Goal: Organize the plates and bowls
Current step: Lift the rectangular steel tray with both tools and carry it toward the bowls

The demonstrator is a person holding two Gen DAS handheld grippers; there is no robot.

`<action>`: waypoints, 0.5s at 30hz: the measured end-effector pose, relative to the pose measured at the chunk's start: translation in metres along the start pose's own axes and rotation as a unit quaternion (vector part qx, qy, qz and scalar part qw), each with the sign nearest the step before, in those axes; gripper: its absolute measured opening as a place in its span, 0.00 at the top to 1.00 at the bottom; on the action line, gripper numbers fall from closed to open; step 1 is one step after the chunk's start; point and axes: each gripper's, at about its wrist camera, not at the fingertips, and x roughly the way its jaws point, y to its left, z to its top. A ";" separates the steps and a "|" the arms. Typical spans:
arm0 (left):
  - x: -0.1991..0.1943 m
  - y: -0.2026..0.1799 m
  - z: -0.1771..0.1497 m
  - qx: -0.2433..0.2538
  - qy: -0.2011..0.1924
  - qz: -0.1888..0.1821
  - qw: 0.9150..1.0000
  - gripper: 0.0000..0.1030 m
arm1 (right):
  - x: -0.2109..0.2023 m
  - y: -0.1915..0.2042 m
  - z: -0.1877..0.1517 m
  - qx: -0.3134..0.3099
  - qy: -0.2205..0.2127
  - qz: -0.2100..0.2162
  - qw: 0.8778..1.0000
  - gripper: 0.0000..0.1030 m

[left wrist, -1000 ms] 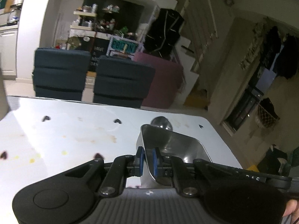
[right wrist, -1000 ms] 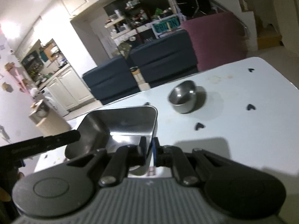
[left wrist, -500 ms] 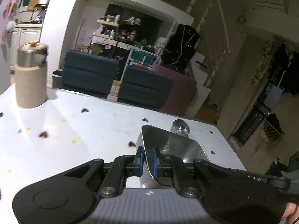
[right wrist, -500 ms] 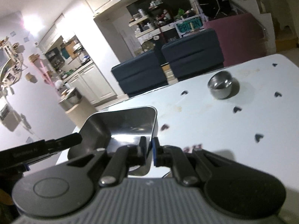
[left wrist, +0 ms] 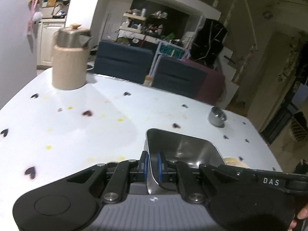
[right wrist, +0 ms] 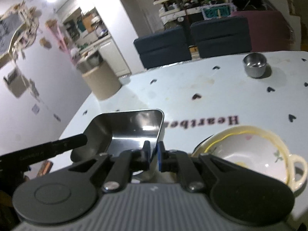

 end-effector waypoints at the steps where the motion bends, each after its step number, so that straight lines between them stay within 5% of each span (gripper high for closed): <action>1: 0.001 0.005 -0.002 0.000 0.003 0.005 1.000 0.90 | 0.002 0.004 -0.002 -0.005 0.005 0.002 1.000 0.90; 8: 0.011 0.025 -0.012 0.006 0.032 0.030 0.999 0.90 | 0.019 0.026 -0.012 -0.043 0.032 -0.007 0.999 0.89; 15: 0.021 0.038 -0.013 -0.014 0.057 0.043 0.997 0.90 | 0.021 0.051 -0.020 -0.132 0.010 -0.035 0.991 0.88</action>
